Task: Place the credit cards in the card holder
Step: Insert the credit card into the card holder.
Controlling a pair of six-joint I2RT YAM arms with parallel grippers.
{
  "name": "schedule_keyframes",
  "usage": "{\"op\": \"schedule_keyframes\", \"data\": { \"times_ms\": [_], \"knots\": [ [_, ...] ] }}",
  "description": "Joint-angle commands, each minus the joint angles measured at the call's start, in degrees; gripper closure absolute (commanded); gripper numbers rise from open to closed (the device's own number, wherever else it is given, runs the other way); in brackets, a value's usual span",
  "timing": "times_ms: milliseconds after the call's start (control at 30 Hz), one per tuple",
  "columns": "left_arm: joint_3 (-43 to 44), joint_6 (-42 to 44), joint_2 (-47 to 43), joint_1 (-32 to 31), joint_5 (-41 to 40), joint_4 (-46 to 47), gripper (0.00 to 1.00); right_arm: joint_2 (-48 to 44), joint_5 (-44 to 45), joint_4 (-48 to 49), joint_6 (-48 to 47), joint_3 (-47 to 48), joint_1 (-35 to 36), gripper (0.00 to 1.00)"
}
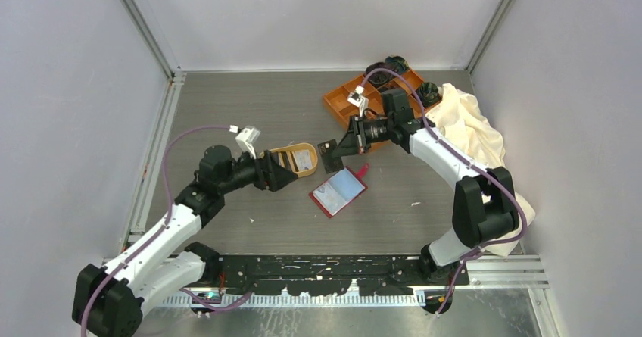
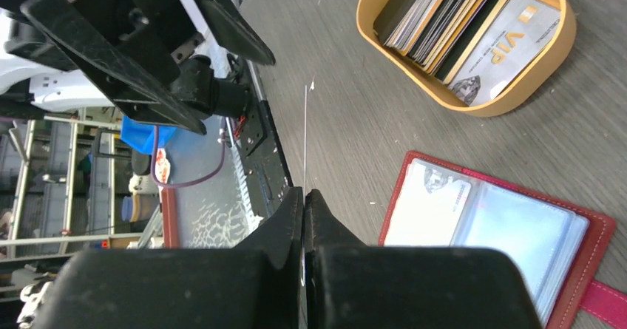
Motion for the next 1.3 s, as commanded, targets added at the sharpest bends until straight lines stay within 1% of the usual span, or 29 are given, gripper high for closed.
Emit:
{"op": "schedule_keyframes", "data": {
  "times_ms": [0, 100, 167, 267, 333, 467, 567, 767, 800, 833, 867, 933, 967, 1000, 1033, 1067, 1100, 1133, 1200, 1233, 1267],
  "knots": [
    [-8.3, -16.0, -0.9, -4.4, 6.3, 34.4, 0.24, -2.4, -6.1, 4.2, 0.7, -1.8, -0.3, 0.98],
    [-12.4, -14.5, -1.0, -11.7, -0.6, 41.8, 0.23, -3.5, -7.4, 7.8, 3.3, -3.1, -0.4, 0.98],
    [-14.8, -14.7, 0.2, -14.9, -4.3, 47.3, 0.23, -4.2, -8.7, 12.5, 7.0, -4.7, -0.3, 0.98],
    [-17.5, -16.1, 3.8, -18.0, -8.5, 55.3, 0.24, -5.4, -9.7, 20.6, 12.5, -7.0, -0.2, 0.98],
    [-17.6, -17.2, 7.0, -19.4, -9.6, 58.8, 0.25, -6.1, -10.1, 22.7, 14.0, -7.6, 0.1, 0.98],
    [-16.8, -19.0, 13.7, -20.8, -10.8, 64.6, 0.29, -6.7, -10.6, 23.1, 14.2, -7.8, 1.2, 0.98],
    [-16.0, -19.5, 16.6, -21.2, -10.4, 68.6, 0.31, -7.0, -10.7, 23.3, 13.9, -8.0, 1.9, 0.98],
    [-14.8, -19.2, 18.4, -21.2, -10.7, 68.2, 0.37, -6.8, -11.4, 23.2, 13.3, -8.1, 3.2, 0.98],
    [-14.7, -19.1, 18.5, -21.2, -11.0, 68.0, 0.40, -6.7, -11.6, 23.2, 13.3, -8.2, 3.5, 0.98],
    [-14.5, -19.1, 18.4, -21.2, -11.3, 67.5, 0.46, -6.8, -11.7, 23.2, 13.1, -8.2, 3.7, 0.98],
    [-14.3, -19.0, 18.5, -21.1, -11.6, 66.8, 0.51, -6.9, -11.8, 23.0, 12.6, -8.2, 3.9, 0.98],
    [-14.0, -18.6, 18.4, -21.1, -11.6, 65.7, 0.56, -7.3, -12.0, 21.2, 10.5, -8.0, 4.6, 0.98],
    [-14.0, -18.5, 18.4, -21.1, -11.7, 65.5, 0.61, -7.5, -11.8, 19.5, 8.6, -7.8, 4.8, 0.98],
    [-14.0, -18.3, 18.4, -21.1, -11.7, 65.3, 0.69, -7.8, -11.7, 17.4, 6.7, -7.5, 5.2, 0.97],
    [-14.1, -18.0, 18.4, -21.1, -11.6, 65.3, 0.81, -8.0, -11.4, 15.2, 4.8, -7.2, 5.4, 0.96],
    [-14.1, -17.8, 18.4, -21.1, -11.4, 65.2, 0.95, -8.1, -11.0, 13.4, 3.3, -6.8, 5.6, 0.93],
    [-14.2, -17.4, 18.2, -21.1, -11.3, 64.8, 1.00, -8.3, -10.5, 12.0, 1.9, -6.6, 5.6, 0.88],
    [-14.3, -16.7, 17.9, -21.1, -10.8, 64.3, 1.00, -8.5, -9.8, 10.7, 0.6, -6.4, 5.7, 0.81],
    [-14.3, -13.7, 16.9, -21.1, -9.0, 61.4, 1.00, -9.2, -7.6, 6.9, -3.9, -5.6, 5.7, 0.63],
    [-14.1, -11.9, 16.2, -21.1, -7.8, 58.7, 1.00, -9.6, -7.1, 3.6, -7.8, -4.8, 5.6, 0.55],
    [-13.8, -9.8, 15.4, -21.1, -6.7, 54.6, 1.00, -9.9, -6.9, 0.2, -11.7, -3.9, 5.6, 0.50]
  ]
}}
